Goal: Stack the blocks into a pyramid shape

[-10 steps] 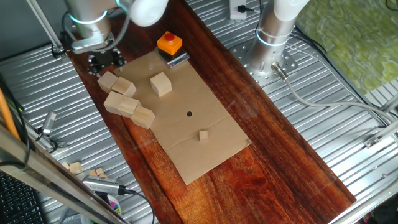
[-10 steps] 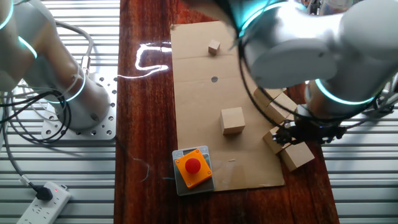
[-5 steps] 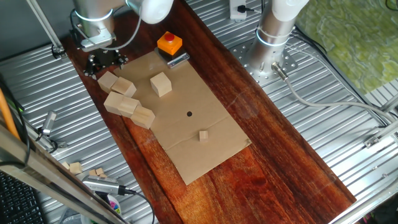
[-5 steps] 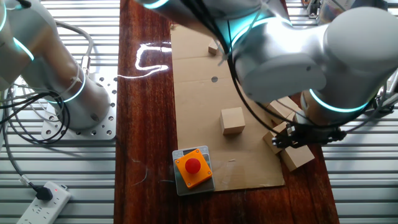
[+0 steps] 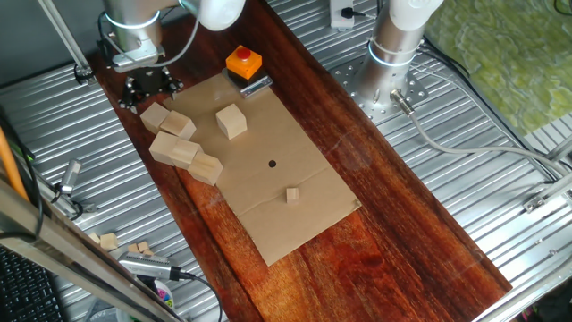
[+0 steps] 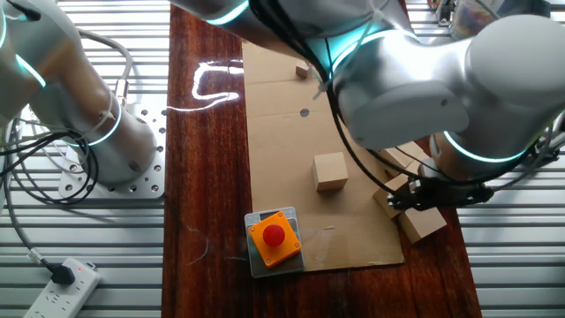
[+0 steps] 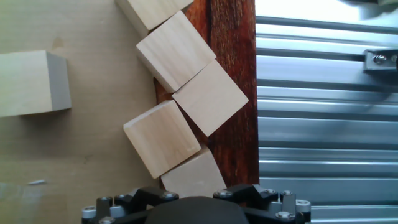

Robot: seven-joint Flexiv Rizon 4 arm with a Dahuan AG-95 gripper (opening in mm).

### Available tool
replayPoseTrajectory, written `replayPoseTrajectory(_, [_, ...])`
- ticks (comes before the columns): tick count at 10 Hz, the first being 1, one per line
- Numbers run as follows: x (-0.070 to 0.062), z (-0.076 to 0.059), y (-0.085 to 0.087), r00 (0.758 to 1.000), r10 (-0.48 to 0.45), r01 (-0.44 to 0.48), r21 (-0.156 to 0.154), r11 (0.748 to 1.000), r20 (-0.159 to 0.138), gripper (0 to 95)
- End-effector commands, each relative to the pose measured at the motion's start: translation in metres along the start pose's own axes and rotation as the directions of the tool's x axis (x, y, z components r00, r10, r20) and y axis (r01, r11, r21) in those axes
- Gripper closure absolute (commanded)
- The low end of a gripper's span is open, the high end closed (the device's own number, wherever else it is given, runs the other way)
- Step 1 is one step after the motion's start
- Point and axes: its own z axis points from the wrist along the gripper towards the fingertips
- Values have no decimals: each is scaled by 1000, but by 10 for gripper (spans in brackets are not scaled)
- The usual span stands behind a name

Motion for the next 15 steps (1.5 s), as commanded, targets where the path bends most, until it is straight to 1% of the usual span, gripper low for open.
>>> replayPoseTrajectory(1, [0, 0, 0, 1000, 4, -4, -7, 1000, 12, 0])
replayPoseTrajectory(2, [0, -1, 0, 1000, 9, -8, -31, 999, 28, 0])
replayPoseTrajectory(3, [0, -1, 0, 999, 10, -7, -60, 998, 53, 0])
replayPoseTrajectory(5, [0, -1, 0, 998, 3, 1, -73, 997, 57, 0])
replayPoseTrajectory(8, [0, -1, 0, 999, 1, 3, -72, 997, 51, 0])
replayPoseTrajectory(15, [0, -1, 0, 999, -2, 5, -72, 997, 50, 0])
